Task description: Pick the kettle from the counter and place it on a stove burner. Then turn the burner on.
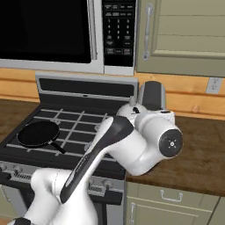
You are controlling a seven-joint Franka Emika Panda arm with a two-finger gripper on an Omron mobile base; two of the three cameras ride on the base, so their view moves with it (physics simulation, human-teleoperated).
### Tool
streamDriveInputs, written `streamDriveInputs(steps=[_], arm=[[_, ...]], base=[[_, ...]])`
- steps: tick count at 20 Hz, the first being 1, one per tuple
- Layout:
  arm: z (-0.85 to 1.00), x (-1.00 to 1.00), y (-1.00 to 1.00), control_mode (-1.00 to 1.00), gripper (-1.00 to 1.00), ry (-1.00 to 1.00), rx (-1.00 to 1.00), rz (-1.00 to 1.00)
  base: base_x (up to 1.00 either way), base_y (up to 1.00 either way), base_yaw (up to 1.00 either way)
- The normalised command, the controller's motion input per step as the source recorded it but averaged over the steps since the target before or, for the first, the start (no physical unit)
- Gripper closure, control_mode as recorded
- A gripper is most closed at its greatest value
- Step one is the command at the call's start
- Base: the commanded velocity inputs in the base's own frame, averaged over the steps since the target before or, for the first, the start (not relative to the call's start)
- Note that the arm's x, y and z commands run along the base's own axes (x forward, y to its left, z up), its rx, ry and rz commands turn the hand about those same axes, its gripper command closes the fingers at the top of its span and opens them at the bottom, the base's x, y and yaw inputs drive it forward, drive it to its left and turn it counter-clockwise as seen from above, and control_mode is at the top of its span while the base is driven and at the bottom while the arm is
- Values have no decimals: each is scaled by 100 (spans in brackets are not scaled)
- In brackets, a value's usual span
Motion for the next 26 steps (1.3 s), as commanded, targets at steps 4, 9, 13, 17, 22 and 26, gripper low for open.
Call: streamDriveInputs(steps=[4, 9, 13, 17, 22, 26], arm=[[13, 0, 100, -100, 100, 32, -15, 7], [-16, 18, 100, -100, 100, 39, -13, 9], [-55, 24, 99, -100, 100, 33, -1, 9], [-75, 32, 72, -100, 100, 18, 0, 11], [-98, 74, 77, -100, 100, 1, 0, 0], [-69, 66, 57, -100, 100, 0, -4, 0]], base=[[0, 0, 0], [0, 0, 0], [0, 0, 0], [0, 0, 0], [0, 0, 0], [0, 0, 0]])
